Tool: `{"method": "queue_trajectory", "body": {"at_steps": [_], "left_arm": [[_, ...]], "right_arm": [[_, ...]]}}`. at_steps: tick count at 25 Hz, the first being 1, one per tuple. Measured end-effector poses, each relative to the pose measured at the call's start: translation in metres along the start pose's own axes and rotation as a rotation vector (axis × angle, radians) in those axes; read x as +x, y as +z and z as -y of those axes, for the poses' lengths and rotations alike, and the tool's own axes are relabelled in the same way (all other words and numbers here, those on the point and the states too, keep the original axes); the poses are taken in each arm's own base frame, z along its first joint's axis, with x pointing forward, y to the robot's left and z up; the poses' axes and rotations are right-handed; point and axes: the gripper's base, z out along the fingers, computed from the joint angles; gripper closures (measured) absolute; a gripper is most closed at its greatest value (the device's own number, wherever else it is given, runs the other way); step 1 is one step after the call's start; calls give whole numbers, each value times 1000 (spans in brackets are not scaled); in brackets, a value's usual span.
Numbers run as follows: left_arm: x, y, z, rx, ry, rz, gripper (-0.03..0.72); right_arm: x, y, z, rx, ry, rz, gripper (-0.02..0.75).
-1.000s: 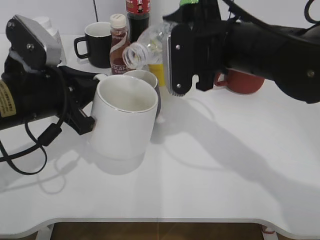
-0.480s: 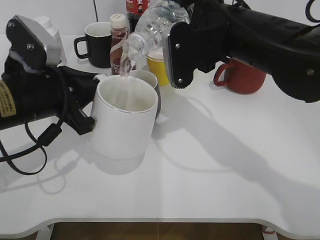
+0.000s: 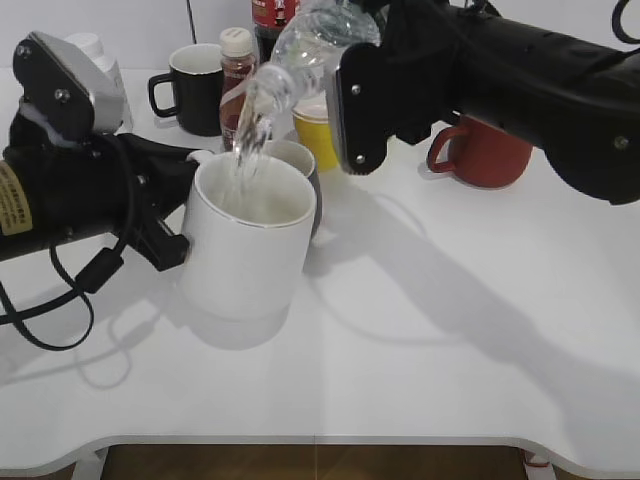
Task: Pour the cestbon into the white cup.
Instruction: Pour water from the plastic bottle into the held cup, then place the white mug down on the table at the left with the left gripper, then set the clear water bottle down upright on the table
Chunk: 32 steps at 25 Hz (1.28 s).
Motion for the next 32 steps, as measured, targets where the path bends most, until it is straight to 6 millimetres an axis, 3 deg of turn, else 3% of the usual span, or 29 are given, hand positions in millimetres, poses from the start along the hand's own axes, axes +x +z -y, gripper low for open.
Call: {"method": "queue_trajectory", "body": {"at_steps": [4, 10, 14, 16, 19, 23, 28, 32], "left_arm": [[0, 0, -2, -26, -39, 6, 652], [-4, -1, -7, -64, -66, 45, 652], [-7, -2, -17, -171, -41, 89, 652], [-8, -5, -27, -248, -42, 109, 652], [-5, -14, -50, -377, -84, 136, 652], [5, -31, -87, -554, -134, 168, 652], [40, -37, -123, -705, -169, 156, 653], [70, -27, -129, -724, -193, 110, 653]], "right_arm": [[0, -1, -12, -130, 254, -13, 268], [-1, -3, -23, -251, 1024, -121, 268], [1, -5, -18, -232, 1336, -137, 268], [10, -6, -16, -204, 1433, -158, 268], [39, -9, -19, -118, 1553, -215, 268], [74, -24, -36, -67, 1628, -301, 268], [78, -30, -58, -92, 1635, -292, 268], [77, -26, -69, -110, 1638, -291, 268]]}}
